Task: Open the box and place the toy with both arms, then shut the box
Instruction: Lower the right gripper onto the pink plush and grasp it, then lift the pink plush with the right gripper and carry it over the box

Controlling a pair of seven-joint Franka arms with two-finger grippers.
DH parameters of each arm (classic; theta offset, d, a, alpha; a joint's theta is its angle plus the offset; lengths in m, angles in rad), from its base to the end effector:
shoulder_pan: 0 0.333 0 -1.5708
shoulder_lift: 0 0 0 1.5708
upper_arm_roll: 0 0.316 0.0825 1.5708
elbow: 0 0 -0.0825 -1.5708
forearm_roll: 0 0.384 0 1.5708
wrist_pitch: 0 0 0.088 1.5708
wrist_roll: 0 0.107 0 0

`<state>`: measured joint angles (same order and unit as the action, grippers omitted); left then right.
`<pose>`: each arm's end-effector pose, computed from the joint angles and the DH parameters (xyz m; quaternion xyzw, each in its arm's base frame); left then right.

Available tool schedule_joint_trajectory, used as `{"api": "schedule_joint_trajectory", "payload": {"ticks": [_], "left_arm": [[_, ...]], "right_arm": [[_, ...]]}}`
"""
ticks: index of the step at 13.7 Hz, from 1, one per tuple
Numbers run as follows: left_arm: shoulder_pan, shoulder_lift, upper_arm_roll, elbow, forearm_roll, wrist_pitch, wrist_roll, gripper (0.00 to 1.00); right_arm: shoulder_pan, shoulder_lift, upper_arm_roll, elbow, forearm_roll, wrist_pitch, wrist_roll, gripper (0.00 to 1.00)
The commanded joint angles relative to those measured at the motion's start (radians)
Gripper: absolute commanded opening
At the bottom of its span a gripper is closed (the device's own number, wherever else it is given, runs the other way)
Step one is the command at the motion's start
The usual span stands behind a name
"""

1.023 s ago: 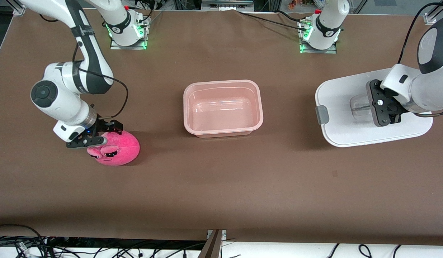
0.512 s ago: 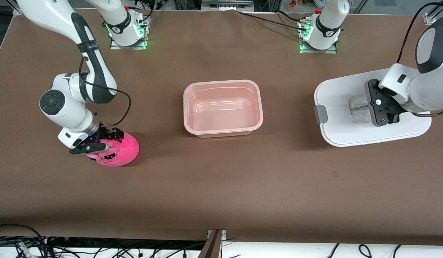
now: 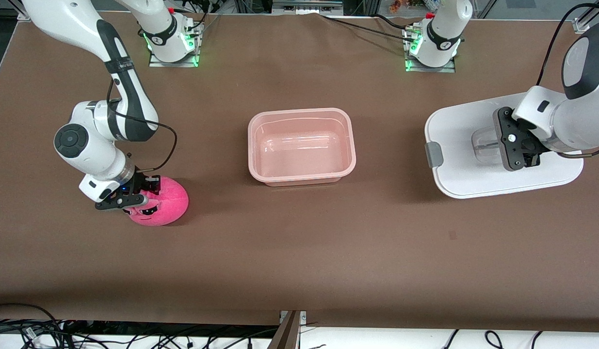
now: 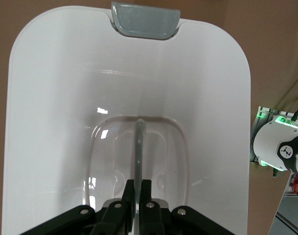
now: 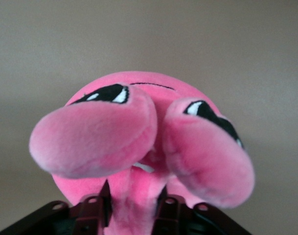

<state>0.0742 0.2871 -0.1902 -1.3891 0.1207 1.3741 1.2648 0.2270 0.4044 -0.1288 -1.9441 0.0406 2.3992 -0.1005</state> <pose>0.6096 -0.0410 0.5288 0.7638 -0.6274 -0.1422 0.0525 0.6217 0.0653 0.2799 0.9955 0.0904 0.0272 0.0110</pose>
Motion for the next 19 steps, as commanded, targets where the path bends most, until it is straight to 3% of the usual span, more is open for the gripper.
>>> {"api": "schedule_joint_trajectory", "payload": {"ticks": [1, 5, 8, 13, 16, 19], "left_arm": [[-0.001, 0.012, -0.009, 0.033, 0.024, -0.018, 0.027, 0.00], [0.001, 0.012, -0.011, 0.033, 0.023, -0.018, 0.027, 0.00], [0.001, 0.012, -0.011, 0.033, 0.022, -0.018, 0.025, 0.00], [-0.001, 0.012, -0.011, 0.033, 0.025, -0.018, 0.031, 0.00], [0.002, 0.012, -0.011, 0.033, 0.024, -0.018, 0.041, 0.00], [0.002, 0.012, -0.011, 0.033, 0.025, -0.018, 0.042, 0.00]], "right_arm": [[-0.001, -0.009, 0.009, 0.017, 0.021, -0.052, -0.030, 0.00], [0.005, -0.029, 0.041, 0.074, 0.019, -0.115, -0.027, 0.00], [0.005, -0.047, 0.093, 0.190, 0.007, -0.283, -0.030, 0.00], [0.006, -0.045, 0.245, 0.457, -0.028, -0.655, -0.154, 0.00], [0.014, -0.047, 0.351, 0.525, -0.066, -0.761, -0.292, 0.00], [0.026, -0.049, 0.481, 0.541, -0.198, -0.764, -0.539, 0.00]]}}
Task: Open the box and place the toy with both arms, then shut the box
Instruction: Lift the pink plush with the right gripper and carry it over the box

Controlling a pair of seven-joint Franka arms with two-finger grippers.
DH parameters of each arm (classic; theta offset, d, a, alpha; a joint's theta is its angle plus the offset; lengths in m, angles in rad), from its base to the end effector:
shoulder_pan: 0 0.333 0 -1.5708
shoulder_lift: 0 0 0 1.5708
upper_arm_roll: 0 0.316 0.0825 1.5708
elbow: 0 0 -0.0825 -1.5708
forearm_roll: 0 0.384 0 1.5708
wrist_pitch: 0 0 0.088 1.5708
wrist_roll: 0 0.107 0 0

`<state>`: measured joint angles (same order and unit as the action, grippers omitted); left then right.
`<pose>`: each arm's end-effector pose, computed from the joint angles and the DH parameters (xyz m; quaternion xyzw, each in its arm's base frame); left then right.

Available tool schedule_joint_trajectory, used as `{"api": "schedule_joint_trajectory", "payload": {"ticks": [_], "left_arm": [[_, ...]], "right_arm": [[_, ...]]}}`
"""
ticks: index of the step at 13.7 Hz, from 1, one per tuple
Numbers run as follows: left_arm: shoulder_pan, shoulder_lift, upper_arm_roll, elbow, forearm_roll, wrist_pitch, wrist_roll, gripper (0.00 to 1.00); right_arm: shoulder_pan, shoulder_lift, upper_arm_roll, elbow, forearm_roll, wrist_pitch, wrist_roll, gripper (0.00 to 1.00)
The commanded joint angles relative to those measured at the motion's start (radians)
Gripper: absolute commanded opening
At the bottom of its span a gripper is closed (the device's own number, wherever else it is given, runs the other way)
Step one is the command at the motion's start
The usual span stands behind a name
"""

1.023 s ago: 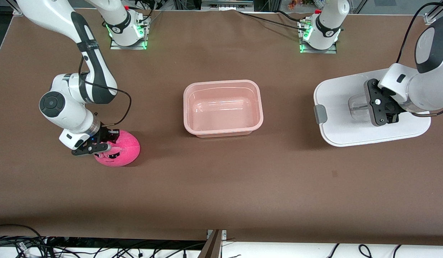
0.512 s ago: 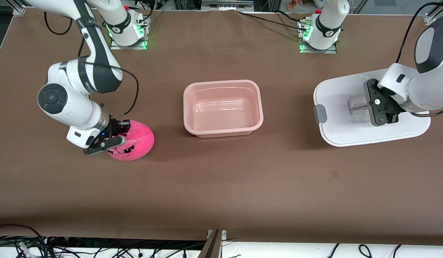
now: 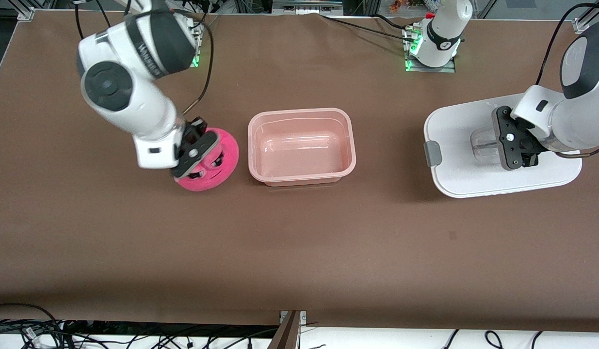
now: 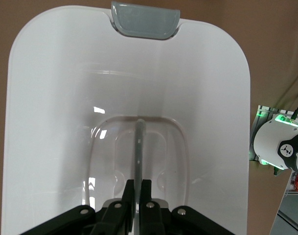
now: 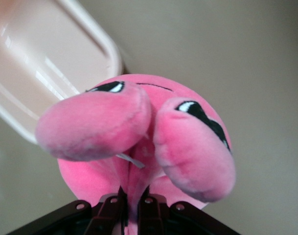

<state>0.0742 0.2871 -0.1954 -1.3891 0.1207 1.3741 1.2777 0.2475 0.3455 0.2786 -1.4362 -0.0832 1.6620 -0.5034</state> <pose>0.6094 -0.0437 0.5289 0.7581 -0.6343 -0.1415 0.0536 0.5786 0.2974 0.4928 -0.8688 -0.4922 0.0533 0.0052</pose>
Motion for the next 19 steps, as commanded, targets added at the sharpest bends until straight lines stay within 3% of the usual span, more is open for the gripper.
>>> {"api": "schedule_joint_trajectory", "payload": {"ticks": [1, 6, 14, 17, 18, 19], "left_arm": [[0.004, 0.012, -0.006, 0.033, 0.025, -0.018, 0.031, 0.00], [0.004, 0.014, 0.001, 0.033, 0.025, -0.016, 0.057, 0.00], [0.002, 0.014, -0.001, 0.033, 0.027, -0.016, 0.058, 0.00], [-0.011, 0.014, -0.006, 0.035, 0.025, -0.016, 0.055, 0.00], [-0.010, 0.014, -0.006, 0.035, 0.024, -0.016, 0.057, 0.00], [-0.005, 0.014, -0.006, 0.035, 0.024, -0.016, 0.057, 0.00]], "right_arm": [[0.022, 0.012, 0.100, 0.033, -0.099, -0.022, -0.168, 0.00], [0.229, 0.069, 0.111, 0.031, -0.219, -0.007, -0.184, 0.00], [0.271, 0.191, 0.110, 0.019, -0.286, 0.125, -0.132, 0.00], [0.288, 0.256, 0.110, 0.017, -0.351, 0.183, -0.077, 0.00], [0.297, 0.283, 0.108, 0.017, -0.377, 0.218, -0.064, 0.11], [0.296, 0.311, 0.108, 0.017, -0.401, 0.249, -0.057, 0.99]]}}
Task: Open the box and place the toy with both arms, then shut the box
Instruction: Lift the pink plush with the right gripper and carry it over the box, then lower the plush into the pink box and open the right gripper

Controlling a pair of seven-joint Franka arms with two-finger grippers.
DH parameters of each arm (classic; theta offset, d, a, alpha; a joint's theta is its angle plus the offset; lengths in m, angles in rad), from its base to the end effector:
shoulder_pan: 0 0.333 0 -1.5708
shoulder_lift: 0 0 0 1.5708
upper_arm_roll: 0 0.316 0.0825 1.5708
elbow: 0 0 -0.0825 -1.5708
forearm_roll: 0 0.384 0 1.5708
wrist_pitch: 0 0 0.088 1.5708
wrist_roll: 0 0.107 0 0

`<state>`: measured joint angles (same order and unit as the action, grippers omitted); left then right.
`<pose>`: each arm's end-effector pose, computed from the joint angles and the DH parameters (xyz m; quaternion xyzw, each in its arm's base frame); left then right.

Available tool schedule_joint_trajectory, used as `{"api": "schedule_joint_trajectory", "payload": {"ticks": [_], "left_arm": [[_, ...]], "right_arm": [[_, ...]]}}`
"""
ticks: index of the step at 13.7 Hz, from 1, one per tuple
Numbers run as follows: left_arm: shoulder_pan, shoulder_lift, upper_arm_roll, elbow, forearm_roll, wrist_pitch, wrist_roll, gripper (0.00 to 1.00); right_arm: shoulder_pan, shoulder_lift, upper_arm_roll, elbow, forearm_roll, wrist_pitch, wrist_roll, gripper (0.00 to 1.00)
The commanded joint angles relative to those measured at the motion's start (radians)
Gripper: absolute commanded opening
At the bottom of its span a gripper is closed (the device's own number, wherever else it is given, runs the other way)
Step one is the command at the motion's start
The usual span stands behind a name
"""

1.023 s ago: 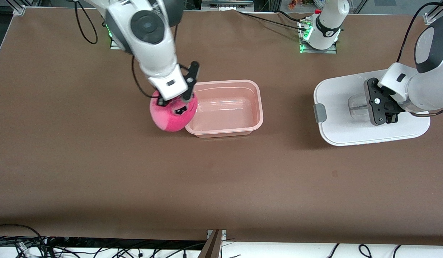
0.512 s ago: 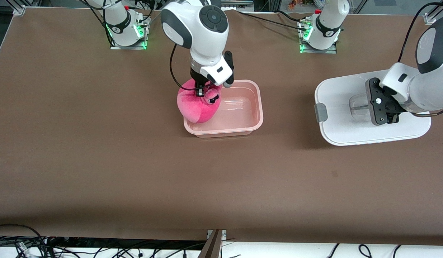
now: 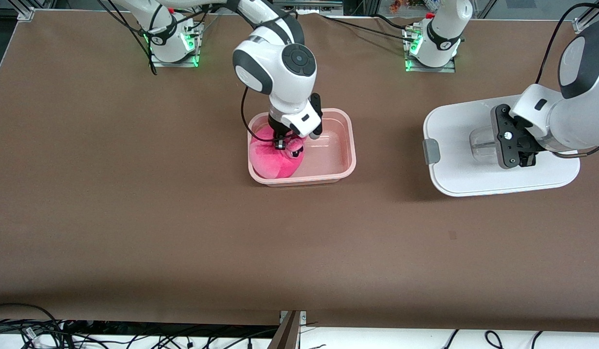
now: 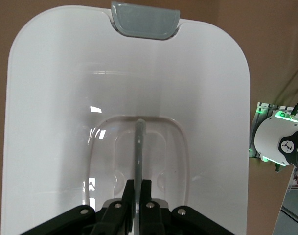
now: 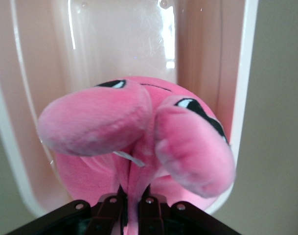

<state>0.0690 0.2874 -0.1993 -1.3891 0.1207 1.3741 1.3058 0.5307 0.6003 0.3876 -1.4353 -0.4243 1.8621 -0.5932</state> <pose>0.6090 -0.0489 0.5289 0.7462 -0.6483 -0.1407 0.0554 0.4851 0.5027 0.3516 0.6883 0.7173 -0.0466 0.0981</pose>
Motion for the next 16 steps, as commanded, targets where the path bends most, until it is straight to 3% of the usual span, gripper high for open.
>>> {"api": "schedule_joint_trajectory", "payload": {"ticks": [1, 6, 9, 13, 16], "left_arm": [[0.005, 0.013, -0.002, 0.035, 0.023, -0.017, 0.030, 0.00], [0.009, 0.013, 0.000, 0.035, 0.025, -0.015, 0.033, 0.00], [0.003, 0.013, 0.000, 0.035, 0.023, -0.015, 0.032, 0.00], [0.005, 0.013, -0.002, 0.035, 0.023, -0.015, 0.033, 0.00], [0.009, 0.013, -0.002, 0.035, 0.023, -0.017, 0.033, 0.00]], "right_arm": [[0.012, 0.079, -0.001, 0.016, -0.065, 0.077, 0.042, 1.00], [0.061, 0.173, -0.004, 0.029, -0.119, 0.202, 0.235, 1.00], [0.068, 0.181, -0.003, 0.032, -0.116, 0.290, 0.364, 1.00], [0.057, 0.132, 0.001, 0.067, -0.084, 0.247, 0.395, 1.00], [0.005, 0.011, -0.006, 0.069, 0.005, 0.155, 0.392, 1.00]]}}
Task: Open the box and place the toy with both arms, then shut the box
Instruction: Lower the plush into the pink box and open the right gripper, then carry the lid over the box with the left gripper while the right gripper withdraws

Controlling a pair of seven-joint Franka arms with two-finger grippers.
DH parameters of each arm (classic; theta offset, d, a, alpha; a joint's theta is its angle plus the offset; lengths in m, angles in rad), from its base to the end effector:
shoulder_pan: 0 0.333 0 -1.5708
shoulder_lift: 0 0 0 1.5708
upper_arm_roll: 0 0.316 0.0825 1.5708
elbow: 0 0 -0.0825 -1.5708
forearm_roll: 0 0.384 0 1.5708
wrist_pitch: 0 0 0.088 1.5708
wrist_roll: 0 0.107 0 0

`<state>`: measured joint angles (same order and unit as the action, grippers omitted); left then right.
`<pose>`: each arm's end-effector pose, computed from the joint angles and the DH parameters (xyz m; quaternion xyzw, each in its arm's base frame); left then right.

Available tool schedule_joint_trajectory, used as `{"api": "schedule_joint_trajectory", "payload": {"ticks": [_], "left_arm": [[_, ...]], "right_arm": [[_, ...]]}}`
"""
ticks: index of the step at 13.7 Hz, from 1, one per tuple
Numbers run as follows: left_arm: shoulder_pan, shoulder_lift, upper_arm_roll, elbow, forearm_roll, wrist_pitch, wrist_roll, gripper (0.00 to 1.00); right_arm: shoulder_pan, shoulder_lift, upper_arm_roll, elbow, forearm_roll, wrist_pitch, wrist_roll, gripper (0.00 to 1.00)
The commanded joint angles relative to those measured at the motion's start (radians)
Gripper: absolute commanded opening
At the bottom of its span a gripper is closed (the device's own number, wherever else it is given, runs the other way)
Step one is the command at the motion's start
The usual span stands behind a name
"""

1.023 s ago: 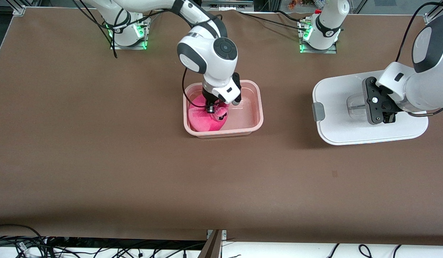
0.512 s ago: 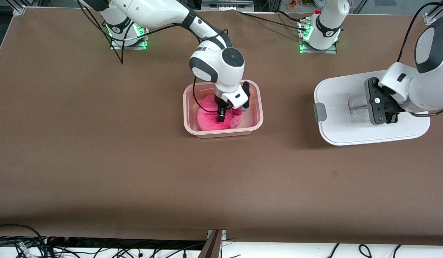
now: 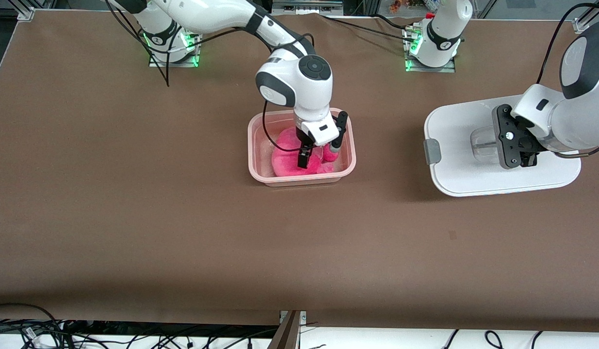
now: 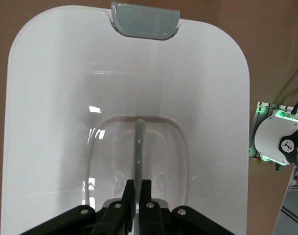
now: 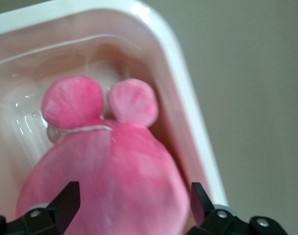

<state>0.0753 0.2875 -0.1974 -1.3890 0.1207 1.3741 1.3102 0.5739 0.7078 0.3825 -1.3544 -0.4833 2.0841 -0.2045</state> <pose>0.6094 -0.0441 0.5288 0.7474 -0.6469 -0.1406 0.0561 0.4944 0.5497 0.3324 0.7949 0.5984 0.0695 0.0729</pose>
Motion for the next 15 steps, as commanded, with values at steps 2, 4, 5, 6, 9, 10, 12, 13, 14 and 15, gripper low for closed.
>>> {"api": "schedule_joint_trajectory", "payload": {"ticks": [2, 4, 5, 6, 9, 10, 12, 13, 14, 15], "left_arm": [[0.001, 0.013, -0.004, 0.034, 0.022, -0.017, 0.027, 0.00], [-0.005, 0.012, -0.005, 0.025, -0.019, -0.015, 0.018, 0.00], [-0.009, 0.015, -0.005, 0.022, -0.071, -0.010, 0.020, 0.00], [-0.018, 0.022, -0.008, 0.024, -0.096, -0.015, 0.017, 0.00], [-0.141, 0.039, -0.031, 0.019, -0.104, 0.058, -0.028, 0.00], [-0.184, 0.056, -0.033, 0.016, -0.107, 0.104, -0.078, 0.00], [-0.276, 0.090, -0.033, 0.021, -0.169, 0.181, -0.232, 0.00], [-0.326, 0.114, -0.033, 0.021, -0.179, 0.207, -0.332, 0.00], [-0.397, 0.142, -0.033, 0.025, -0.177, 0.229, -0.410, 0.00], [-0.448, 0.171, -0.033, 0.028, -0.182, 0.270, -0.452, 0.00]], "right_arm": [[-0.135, -0.198, -0.002, -0.012, 0.176, -0.113, 0.002, 1.00], [-0.248, -0.278, -0.002, -0.012, 0.244, -0.140, 0.002, 1.00], [-0.297, -0.309, -0.002, -0.014, 0.283, -0.175, 0.002, 1.00], [-0.343, -0.338, -0.014, -0.012, 0.346, -0.229, 0.004, 1.00], [-0.411, -0.431, -0.153, -0.026, 0.558, -0.262, 0.001, 1.00], [-0.411, -0.467, -0.203, -0.043, 0.584, -0.307, 0.007, 1.00], [-0.413, -0.559, -0.269, -0.078, 0.585, -0.418, 0.042, 1.00], [-0.417, -0.608, -0.292, -0.118, 0.581, -0.449, 0.104, 1.00], [-0.419, -0.646, -0.324, -0.156, 0.581, -0.472, 0.126, 1.00], [-0.419, -0.678, -0.344, -0.185, 0.580, -0.493, 0.138, 1.00]]}}
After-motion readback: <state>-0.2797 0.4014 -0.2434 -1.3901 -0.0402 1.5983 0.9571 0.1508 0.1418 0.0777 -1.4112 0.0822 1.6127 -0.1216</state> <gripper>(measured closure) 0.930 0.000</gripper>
